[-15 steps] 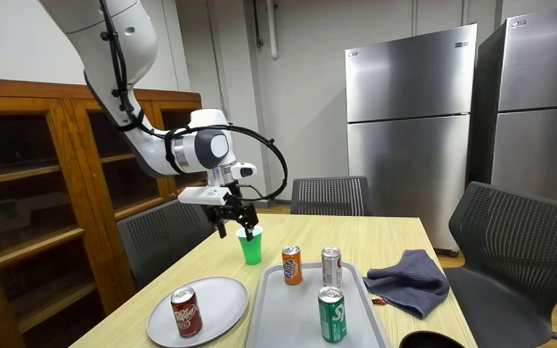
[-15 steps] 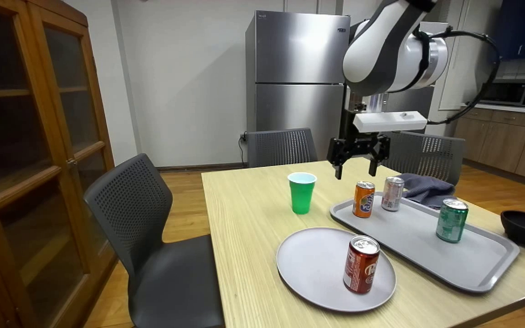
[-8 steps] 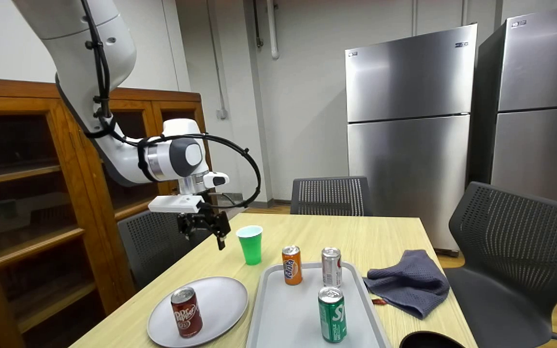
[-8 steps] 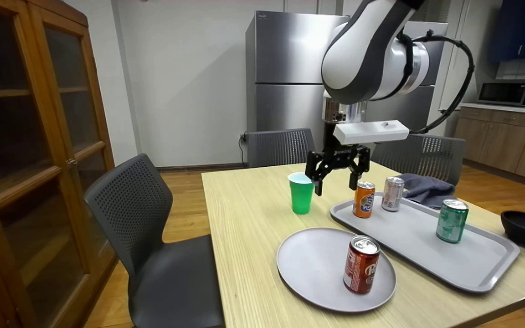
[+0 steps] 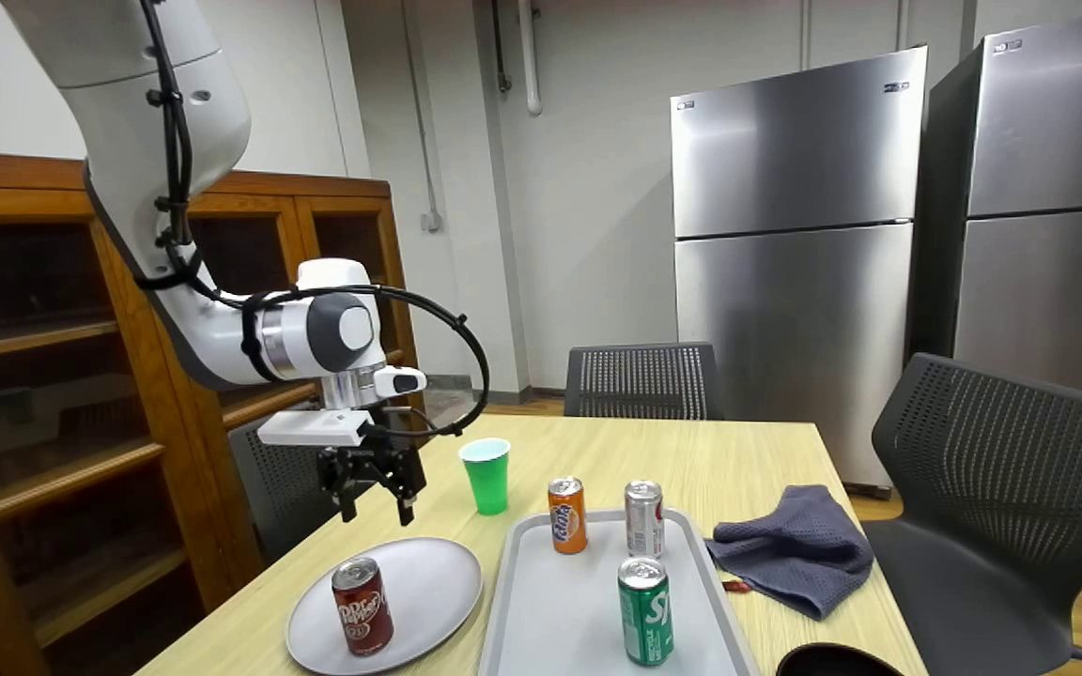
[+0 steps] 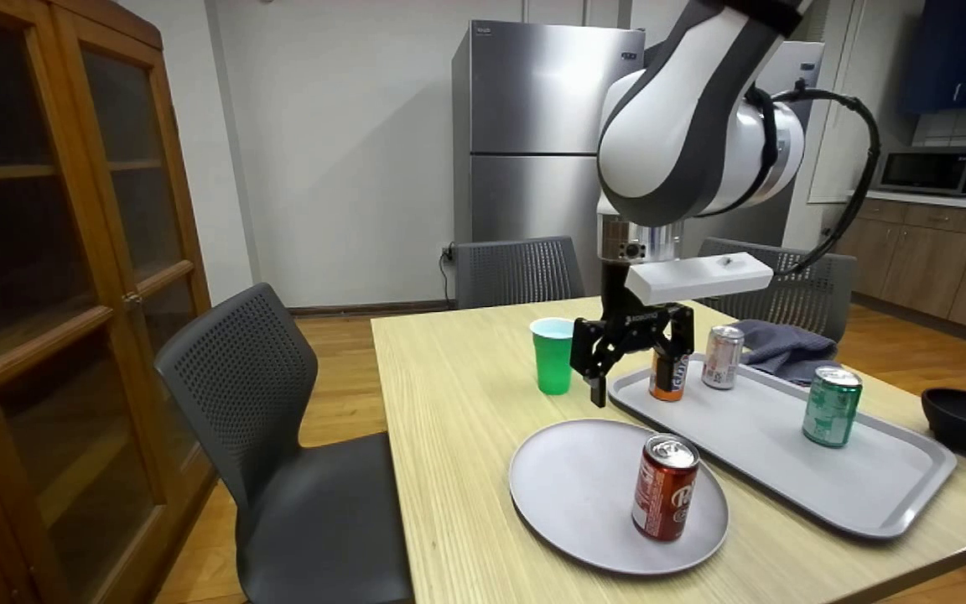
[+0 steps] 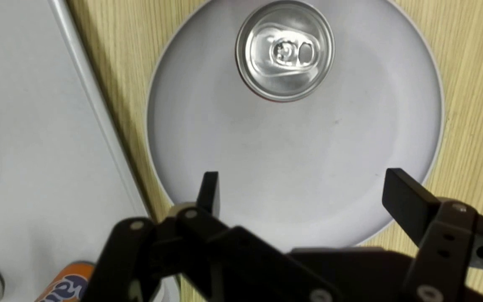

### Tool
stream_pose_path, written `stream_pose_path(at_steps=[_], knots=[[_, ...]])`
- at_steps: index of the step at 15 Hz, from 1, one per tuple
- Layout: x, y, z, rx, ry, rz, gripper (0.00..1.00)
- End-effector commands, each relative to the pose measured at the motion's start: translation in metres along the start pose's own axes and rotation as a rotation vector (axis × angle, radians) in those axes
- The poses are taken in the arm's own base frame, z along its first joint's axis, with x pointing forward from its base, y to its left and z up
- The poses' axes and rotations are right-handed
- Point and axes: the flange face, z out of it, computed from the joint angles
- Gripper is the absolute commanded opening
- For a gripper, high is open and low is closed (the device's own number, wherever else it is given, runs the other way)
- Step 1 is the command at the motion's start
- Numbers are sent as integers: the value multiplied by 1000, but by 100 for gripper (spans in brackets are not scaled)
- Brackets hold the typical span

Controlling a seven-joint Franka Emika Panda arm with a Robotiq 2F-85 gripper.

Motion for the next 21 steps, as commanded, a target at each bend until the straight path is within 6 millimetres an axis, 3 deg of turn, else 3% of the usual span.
stream_pose_path(at_steps=[1, 21], knots=[[-16, -7, 3, -3, -32, 21, 100], [-37, -10, 41, -48, -101, 248, 100]])
